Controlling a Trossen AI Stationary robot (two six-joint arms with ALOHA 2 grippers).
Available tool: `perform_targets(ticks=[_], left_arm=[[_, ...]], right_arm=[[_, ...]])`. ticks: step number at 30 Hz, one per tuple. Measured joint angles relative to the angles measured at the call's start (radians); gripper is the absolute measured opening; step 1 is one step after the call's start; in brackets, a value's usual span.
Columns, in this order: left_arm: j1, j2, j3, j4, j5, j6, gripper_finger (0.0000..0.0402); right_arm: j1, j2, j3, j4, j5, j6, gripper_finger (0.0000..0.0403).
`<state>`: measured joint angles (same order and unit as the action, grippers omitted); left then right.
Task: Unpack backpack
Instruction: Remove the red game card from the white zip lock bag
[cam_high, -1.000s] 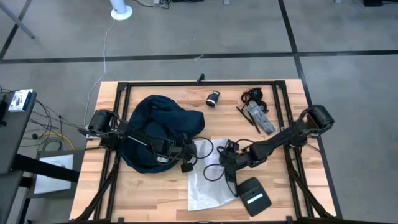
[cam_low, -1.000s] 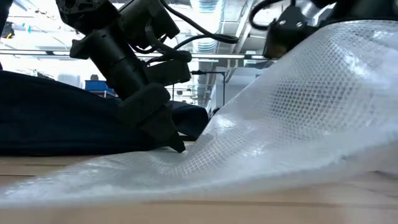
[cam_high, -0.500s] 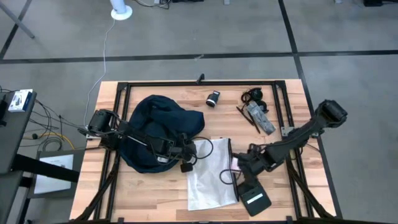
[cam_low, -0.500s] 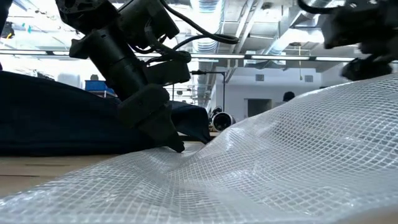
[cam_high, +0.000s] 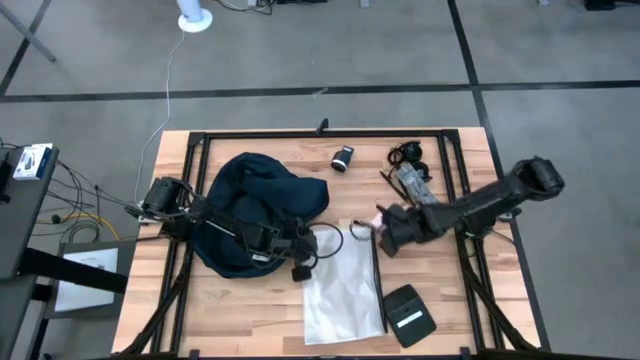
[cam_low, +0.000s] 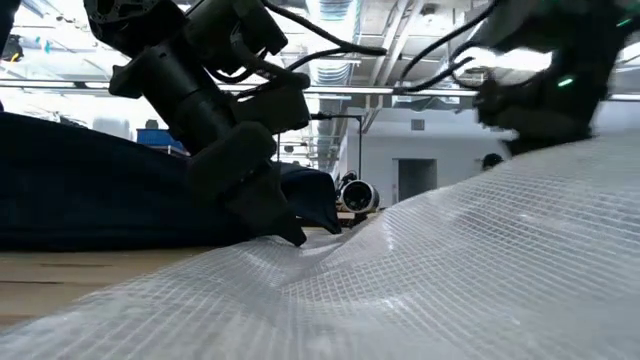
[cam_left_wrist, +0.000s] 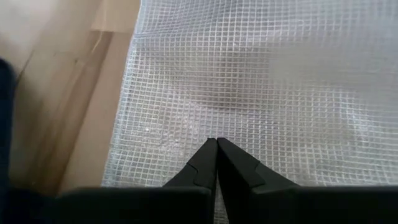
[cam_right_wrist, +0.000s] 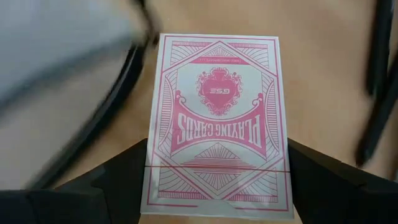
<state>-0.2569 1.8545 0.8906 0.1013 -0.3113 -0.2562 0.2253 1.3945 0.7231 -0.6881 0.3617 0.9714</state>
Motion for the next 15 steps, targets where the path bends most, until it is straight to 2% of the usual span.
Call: perform_targets(ticks=[5, 13, 15], left_arm=[[0.000, 0.000, 0.000, 0.004, 0.003, 0.001, 0.0000], [0.000, 0.000, 0.001, 0.014, 0.001, 0.002, 0.0000], [0.000, 0.000, 0.002, 0.021, 0.000, 0.002, 0.0000]], right_arm=[[-0.191, 0.000, -0.010, 0.138, 0.062, -0.150, 0.0302], [-0.468, 0.058, -0.010, 0.371, 0.057, -0.353, 0.0316], [-0.516, 0.075, -0.010, 0.415, 0.023, -0.374, 0.0323]])
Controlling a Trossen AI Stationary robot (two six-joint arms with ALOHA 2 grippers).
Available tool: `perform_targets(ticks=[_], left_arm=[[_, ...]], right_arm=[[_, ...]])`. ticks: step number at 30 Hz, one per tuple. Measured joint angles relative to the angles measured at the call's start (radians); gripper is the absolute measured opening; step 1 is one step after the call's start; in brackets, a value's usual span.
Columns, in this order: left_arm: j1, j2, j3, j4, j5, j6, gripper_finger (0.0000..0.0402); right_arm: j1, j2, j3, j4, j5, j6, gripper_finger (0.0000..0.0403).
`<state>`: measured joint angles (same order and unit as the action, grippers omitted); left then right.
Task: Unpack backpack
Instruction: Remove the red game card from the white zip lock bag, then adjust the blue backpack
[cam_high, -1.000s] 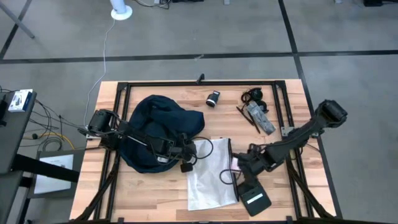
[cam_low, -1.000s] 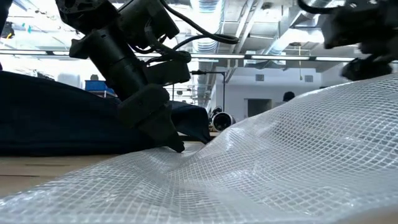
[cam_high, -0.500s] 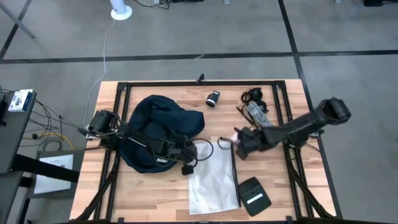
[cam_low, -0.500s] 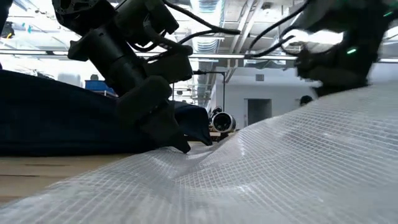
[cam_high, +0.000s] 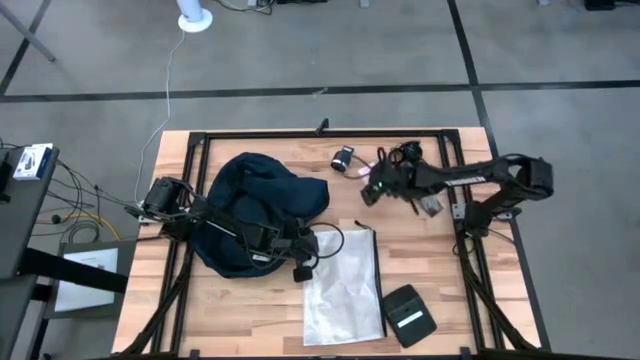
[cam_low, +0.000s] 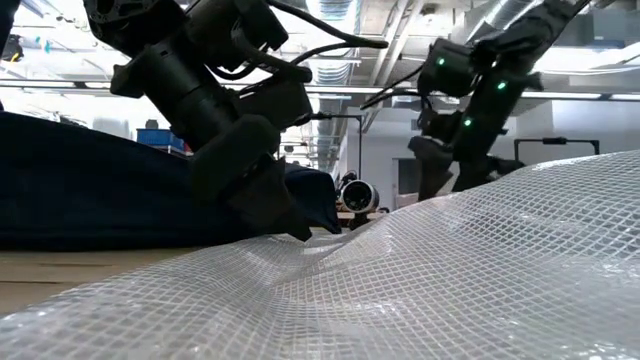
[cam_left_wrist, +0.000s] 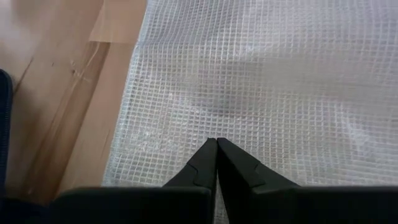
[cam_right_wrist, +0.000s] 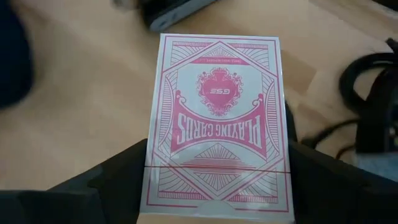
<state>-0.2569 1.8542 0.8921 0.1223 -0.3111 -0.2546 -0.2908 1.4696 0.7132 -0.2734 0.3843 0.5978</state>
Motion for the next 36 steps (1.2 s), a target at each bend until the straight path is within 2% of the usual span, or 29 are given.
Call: perform_targets(ticks=[8, 13, 17, 22, 26, 32, 36], left_arm=[[0.000, 0.000, 0.000, 0.000, -0.002, 0.000, 0.0000], [0.000, -0.002, 0.000, -0.004, -0.003, 0.007, 0.0000], [0.000, -0.002, 0.002, 0.014, -0.008, -0.017, 0.0000], [0.000, -0.004, 0.054, -0.005, -0.011, -0.019, 0.0000], [0.003, -0.027, 0.116, -0.111, -0.012, 0.005, 0.0000], [0.004, -0.113, 0.219, -0.359, -0.013, 0.057, 0.0000], [0.004, -0.202, 0.229, -0.430, -0.013, 0.078, 0.0000]], right_arm=[[-0.076, 0.057, 0.000, 0.045, -0.170, -0.002, 0.0353], [-0.054, 0.025, 0.015, 0.017, -0.185, 0.002, 0.0391], [-0.012, -0.069, 0.076, -0.086, -0.191, -0.020, 0.0394], [0.083, -0.204, 0.131, -0.217, -0.188, 0.005, 0.0380], [0.173, -0.284, 0.133, -0.300, -0.188, 0.087, 0.0375], [0.364, -0.322, 0.133, -0.427, -0.186, 0.198, 0.0372], [0.502, -0.323, 0.133, -0.438, -0.180, 0.277, 0.0372]])
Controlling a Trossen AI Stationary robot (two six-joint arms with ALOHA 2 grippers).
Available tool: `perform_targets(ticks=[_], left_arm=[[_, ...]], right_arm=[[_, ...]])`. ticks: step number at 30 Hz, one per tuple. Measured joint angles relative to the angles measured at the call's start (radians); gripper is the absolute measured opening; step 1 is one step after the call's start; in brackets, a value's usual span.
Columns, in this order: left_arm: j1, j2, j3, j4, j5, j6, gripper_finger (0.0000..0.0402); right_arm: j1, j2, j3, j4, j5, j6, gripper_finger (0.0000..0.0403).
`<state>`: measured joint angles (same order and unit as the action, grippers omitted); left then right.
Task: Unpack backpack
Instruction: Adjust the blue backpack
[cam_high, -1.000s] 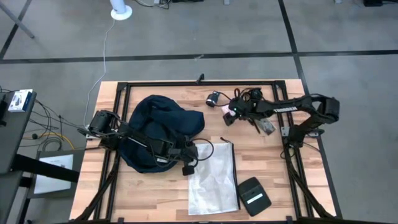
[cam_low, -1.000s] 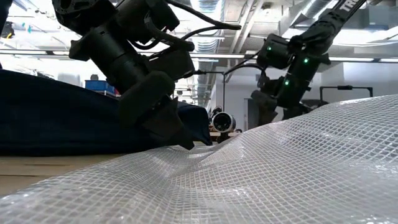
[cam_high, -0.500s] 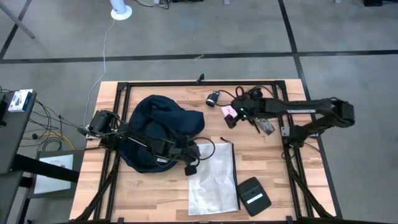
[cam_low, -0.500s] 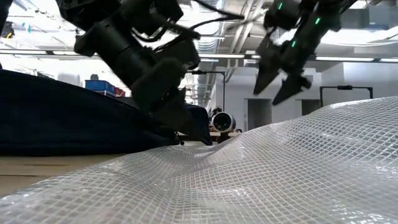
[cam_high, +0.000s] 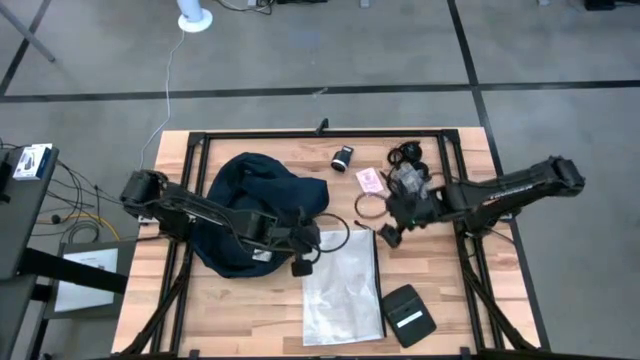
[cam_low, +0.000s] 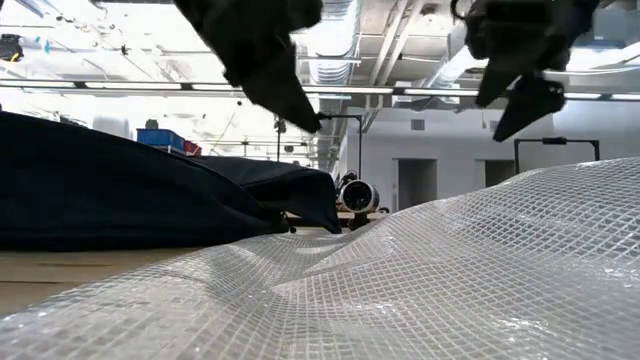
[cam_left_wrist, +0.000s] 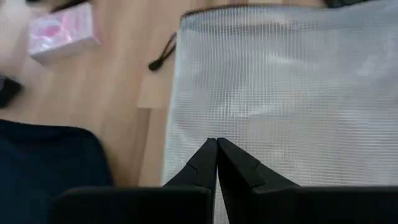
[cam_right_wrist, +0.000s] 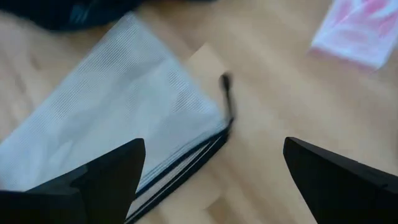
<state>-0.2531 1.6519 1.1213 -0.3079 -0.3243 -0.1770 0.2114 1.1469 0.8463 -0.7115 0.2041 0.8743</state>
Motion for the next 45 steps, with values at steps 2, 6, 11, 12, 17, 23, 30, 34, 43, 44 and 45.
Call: perform_targets(ticks=[2, 6, 11, 12, 17, 23, 30, 34, 43, 44, 45], left_arm=[[0.000, -0.046, 0.000, -0.052, 0.000, -0.007, 0.0000], [0.000, -0.129, 0.000, -0.146, -0.001, -0.026, 0.0000], [0.000, -0.207, 0.000, -0.288, -0.002, -0.069, 0.0000], [0.000, -0.217, 0.000, -0.324, -0.004, -0.079, 0.0000], [0.000, -0.231, -0.001, -0.513, -0.021, -0.102, 0.0000], [0.003, -0.226, -0.036, -0.464, -0.123, 0.012, 0.0020], [0.072, -0.226, -0.102, -0.293, -0.102, 0.176, 0.0111], [0.105, -0.226, -0.170, -0.180, -0.103, 0.348, 0.0157], [0.131, -0.202, -0.259, -0.008, -0.104, 0.438, 0.0222], [0.131, -0.190, -0.266, -0.006, -0.105, 0.438, 0.0224], [0.130, -0.174, -0.275, -0.010, -0.104, 0.439, 0.0225]], right_arm=[[0.059, 0.000, 0.000, -0.001, 0.001, 0.040, 0.0372], [0.156, 0.000, 0.000, -0.003, 0.005, 0.109, 0.0372], [0.241, 0.003, 0.000, 0.001, 0.021, 0.169, 0.0372], [0.254, 0.003, 0.000, 0.000, 0.035, 0.179, 0.0372], [0.292, 0.004, 0.000, 0.001, 0.113, 0.192, 0.0372], [0.292, 0.004, 0.000, 0.001, 0.147, 0.191, 0.0372], [0.300, 0.006, -0.001, 0.005, 0.166, 0.192, 0.0372], [0.299, 0.007, -0.001, 0.008, 0.195, 0.190, 0.0372], [0.299, 0.007, -0.001, 0.007, 0.203, 0.188, 0.0372], [0.299, 0.007, -0.001, 0.008, 0.204, 0.187, 0.0372], [0.298, 0.007, -0.001, 0.008, 0.208, 0.181, 0.0372]])
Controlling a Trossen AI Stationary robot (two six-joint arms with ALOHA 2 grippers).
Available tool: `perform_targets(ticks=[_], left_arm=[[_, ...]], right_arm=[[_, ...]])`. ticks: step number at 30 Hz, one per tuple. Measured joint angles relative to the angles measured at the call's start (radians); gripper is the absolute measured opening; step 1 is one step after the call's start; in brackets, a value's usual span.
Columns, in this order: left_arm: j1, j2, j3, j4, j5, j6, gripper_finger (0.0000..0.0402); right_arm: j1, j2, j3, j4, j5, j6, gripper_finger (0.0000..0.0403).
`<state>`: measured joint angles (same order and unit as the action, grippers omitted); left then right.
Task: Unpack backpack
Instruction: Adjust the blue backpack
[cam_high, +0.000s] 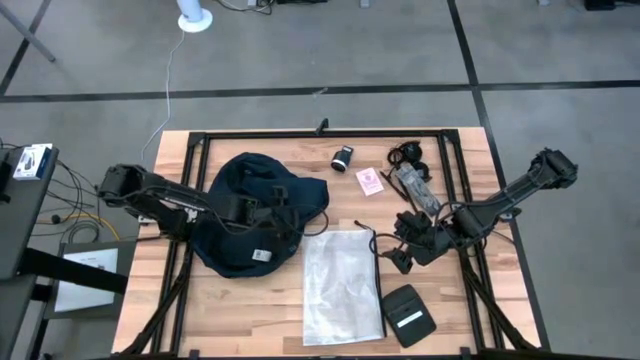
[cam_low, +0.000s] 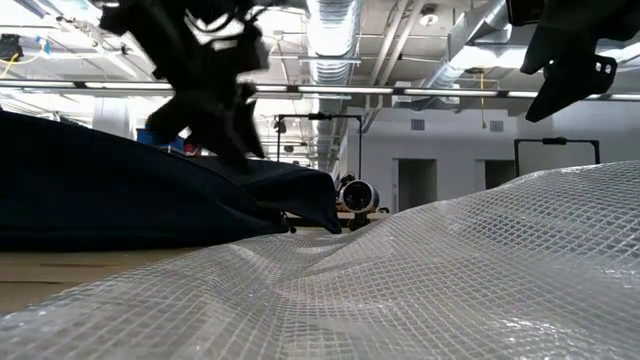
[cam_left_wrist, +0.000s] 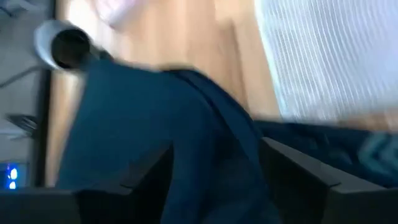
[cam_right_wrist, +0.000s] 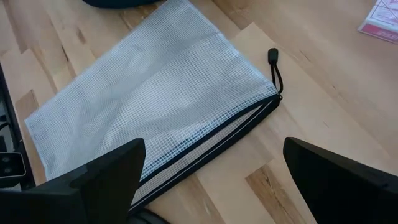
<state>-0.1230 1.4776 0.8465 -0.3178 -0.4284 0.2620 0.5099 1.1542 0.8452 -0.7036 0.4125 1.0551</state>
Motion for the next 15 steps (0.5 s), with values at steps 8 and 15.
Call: perform_targets(ticks=[8, 15], left_arm=[[0.001, 0.169, -0.006, 0.118, -0.348, 0.050, 0.0226], [0.000, 0.227, -0.002, 0.138, -0.370, -0.018, 0.0200]], right_arm=[[0.000, 0.000, -0.001, 0.002, 0.013, -0.008, 0.0372], [0.000, 0.000, -0.001, 0.005, 0.013, -0.008, 0.0372]])
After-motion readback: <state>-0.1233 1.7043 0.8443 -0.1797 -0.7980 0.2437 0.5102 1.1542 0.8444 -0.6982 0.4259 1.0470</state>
